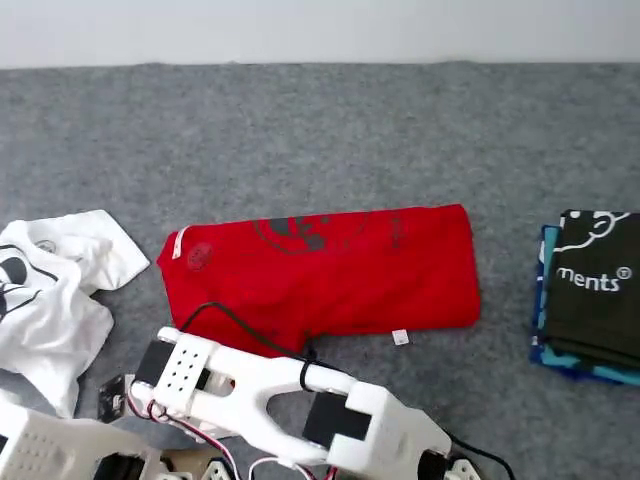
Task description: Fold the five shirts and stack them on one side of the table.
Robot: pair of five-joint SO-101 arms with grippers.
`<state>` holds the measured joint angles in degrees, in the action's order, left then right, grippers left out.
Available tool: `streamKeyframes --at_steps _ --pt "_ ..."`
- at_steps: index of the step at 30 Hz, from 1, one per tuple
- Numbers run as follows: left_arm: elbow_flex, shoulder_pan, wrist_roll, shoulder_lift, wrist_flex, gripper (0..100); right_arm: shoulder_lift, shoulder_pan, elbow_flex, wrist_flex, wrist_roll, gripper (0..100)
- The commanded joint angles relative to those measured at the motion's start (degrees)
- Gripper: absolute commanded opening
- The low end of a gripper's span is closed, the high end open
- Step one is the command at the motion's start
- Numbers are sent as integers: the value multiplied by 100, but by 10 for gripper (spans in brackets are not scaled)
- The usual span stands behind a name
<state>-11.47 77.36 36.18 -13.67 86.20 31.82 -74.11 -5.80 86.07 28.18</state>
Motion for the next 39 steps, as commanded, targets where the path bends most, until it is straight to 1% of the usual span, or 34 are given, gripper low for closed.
streamKeyframes --at_steps 1,6,13,15,20,25,27,29,33,37,39 --pt "-31 62 44 387 -88 14 321 57 53 -127 44 206" --pt "-31 53 44 387 -88 14 567 163 -229 -75 387 65" --pt "-31 26 44 387 -88 14 629 532 -563 -66 387 38" --pt "-31 18 44 387 -88 14 602 585 -607 -66 387 11" --pt "-31 18 44 387 -105 14 602 602 -1020 347 387 10" --pt "-31 9 44 387 -114 14 593 725 -1916 936 396 10" --pt "-31 0 44 378 -123 14 593 919 -2391 1130 404 10" --pt "-31 0 44 369 -123 14 629 1147 -2866 1262 571 10" --pt "-31 0 44 352 -158 14 655 1631 -3516 1253 835 10" --pt "-31 0 44 352 -352 14 769 2026 -3710 1051 1116 10" --pt "-31 -18 44 352 -378 14 927 2202 -3763 936 1134 10"
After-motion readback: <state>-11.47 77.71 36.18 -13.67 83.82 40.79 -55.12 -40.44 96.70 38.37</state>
